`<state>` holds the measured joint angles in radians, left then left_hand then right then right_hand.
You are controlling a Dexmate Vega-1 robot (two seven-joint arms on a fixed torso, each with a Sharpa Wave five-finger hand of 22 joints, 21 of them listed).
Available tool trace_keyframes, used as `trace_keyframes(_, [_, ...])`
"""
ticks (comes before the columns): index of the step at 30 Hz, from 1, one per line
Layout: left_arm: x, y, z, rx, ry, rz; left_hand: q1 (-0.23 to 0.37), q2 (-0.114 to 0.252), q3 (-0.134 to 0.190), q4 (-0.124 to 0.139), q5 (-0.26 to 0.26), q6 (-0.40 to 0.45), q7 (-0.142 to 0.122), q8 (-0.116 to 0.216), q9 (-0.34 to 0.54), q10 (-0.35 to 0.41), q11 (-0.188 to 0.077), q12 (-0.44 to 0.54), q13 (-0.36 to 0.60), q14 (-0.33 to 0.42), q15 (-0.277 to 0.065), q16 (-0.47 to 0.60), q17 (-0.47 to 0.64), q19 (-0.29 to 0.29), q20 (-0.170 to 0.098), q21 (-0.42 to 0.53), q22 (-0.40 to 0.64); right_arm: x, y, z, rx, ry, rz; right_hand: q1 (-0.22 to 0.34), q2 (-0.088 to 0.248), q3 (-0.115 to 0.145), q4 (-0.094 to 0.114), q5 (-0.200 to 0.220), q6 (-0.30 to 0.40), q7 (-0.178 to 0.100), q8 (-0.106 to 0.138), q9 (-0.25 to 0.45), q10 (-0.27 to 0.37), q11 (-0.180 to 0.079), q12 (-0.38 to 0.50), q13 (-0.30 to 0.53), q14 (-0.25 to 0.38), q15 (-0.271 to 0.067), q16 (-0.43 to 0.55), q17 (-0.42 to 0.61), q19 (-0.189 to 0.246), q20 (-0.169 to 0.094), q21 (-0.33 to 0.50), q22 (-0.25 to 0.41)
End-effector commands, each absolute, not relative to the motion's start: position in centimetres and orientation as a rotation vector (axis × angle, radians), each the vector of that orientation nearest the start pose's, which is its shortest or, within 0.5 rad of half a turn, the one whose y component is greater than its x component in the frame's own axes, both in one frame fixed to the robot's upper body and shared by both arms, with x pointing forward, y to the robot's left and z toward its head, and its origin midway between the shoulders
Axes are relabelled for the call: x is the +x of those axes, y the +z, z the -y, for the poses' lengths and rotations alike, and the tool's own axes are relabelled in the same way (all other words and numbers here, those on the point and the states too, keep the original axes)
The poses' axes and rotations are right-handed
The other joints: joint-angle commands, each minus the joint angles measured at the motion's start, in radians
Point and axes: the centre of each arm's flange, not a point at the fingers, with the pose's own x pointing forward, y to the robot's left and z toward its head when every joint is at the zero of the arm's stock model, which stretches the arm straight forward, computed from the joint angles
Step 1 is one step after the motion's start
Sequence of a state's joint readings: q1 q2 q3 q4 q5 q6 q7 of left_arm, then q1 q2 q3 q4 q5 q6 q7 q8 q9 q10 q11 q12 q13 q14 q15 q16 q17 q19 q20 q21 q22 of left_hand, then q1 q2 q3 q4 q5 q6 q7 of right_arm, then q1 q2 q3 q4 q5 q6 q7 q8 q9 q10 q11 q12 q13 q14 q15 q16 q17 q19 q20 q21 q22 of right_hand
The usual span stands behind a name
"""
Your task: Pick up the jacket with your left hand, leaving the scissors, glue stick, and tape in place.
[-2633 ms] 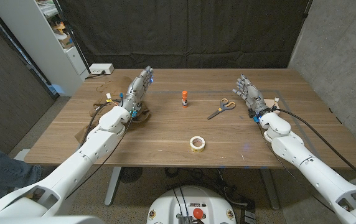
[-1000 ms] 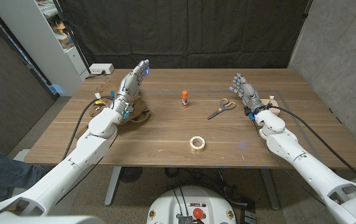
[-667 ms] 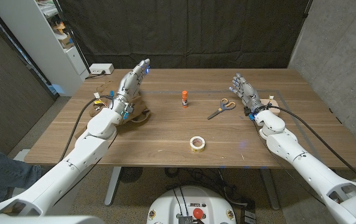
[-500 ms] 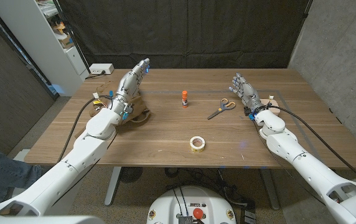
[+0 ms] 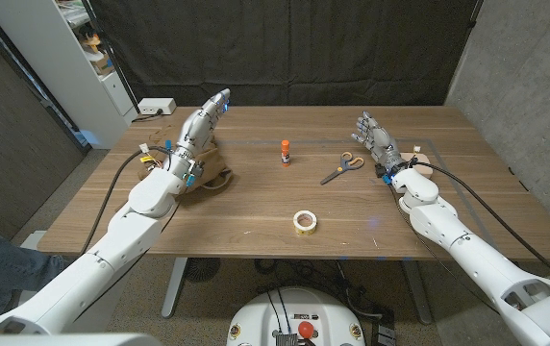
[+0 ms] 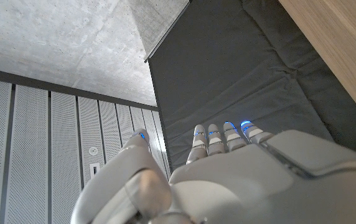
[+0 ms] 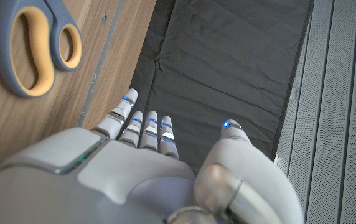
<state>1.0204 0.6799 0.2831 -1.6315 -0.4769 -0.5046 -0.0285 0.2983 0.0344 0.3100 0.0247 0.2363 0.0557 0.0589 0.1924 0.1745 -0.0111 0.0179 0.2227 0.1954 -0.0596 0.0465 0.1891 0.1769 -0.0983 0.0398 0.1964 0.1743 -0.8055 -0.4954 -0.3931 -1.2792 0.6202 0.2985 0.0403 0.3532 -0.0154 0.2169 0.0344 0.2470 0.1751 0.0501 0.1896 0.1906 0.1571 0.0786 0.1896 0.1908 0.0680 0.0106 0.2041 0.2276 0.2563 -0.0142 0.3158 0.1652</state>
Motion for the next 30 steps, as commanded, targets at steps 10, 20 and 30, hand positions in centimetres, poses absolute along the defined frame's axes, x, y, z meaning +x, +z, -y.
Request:
trace_keyframes(10, [53.41, 1.84, -29.24, 0.262, -0.268, 0.973, 0.017, 0.001, 0.003, -0.010, -0.009, 0.012, 0.004, 0.006, 0.005, 0.009, 0.001, 0.006, 0.000, 0.009, 0.001, 0.008, 0.003, 0.000, 0.011, 0.006, 0.004, 65.74, -1.28, 27.06, -0.006, 0.244, 0.617, -0.001, 0.005, -0.001, 0.000, 0.008, 0.011, 0.002, 0.008, 0.002, 0.007, -0.003, 0.009, 0.001, 0.007, -0.003, 0.003, 0.001, 0.002, 0.004, -0.010, 0.002])
trace_keyframes(20, [53.23, 2.13, -29.19, 0.299, -0.259, 0.978, 0.018, 0.002, 0.003, -0.012, -0.010, 0.019, 0.003, 0.008, 0.005, 0.015, 0.000, 0.007, 0.000, 0.014, 0.000, 0.008, 0.003, 0.003, 0.011, 0.006, 0.004, 65.44, -1.37, 27.46, -0.005, 0.229, 0.617, 0.000, 0.004, -0.002, -0.001, 0.009, 0.011, 0.002, 0.008, 0.001, 0.007, -0.004, 0.008, 0.001, 0.007, -0.003, 0.002, 0.000, 0.002, 0.003, -0.015, 0.002])
trace_keyframes(30, [52.84, 2.53, -29.42, 0.344, -0.244, 0.968, 0.020, 0.003, 0.003, -0.014, -0.012, 0.020, 0.003, 0.006, 0.005, 0.018, 0.000, 0.006, 0.000, 0.016, -0.001, 0.007, 0.003, 0.004, 0.012, 0.006, 0.004, 65.33, -1.38, 27.78, -0.007, 0.223, 0.619, 0.000, 0.004, -0.002, -0.002, 0.009, 0.012, 0.001, 0.008, 0.001, 0.007, -0.005, 0.008, 0.001, 0.007, -0.002, 0.002, -0.002, 0.003, 0.003, -0.019, 0.003])
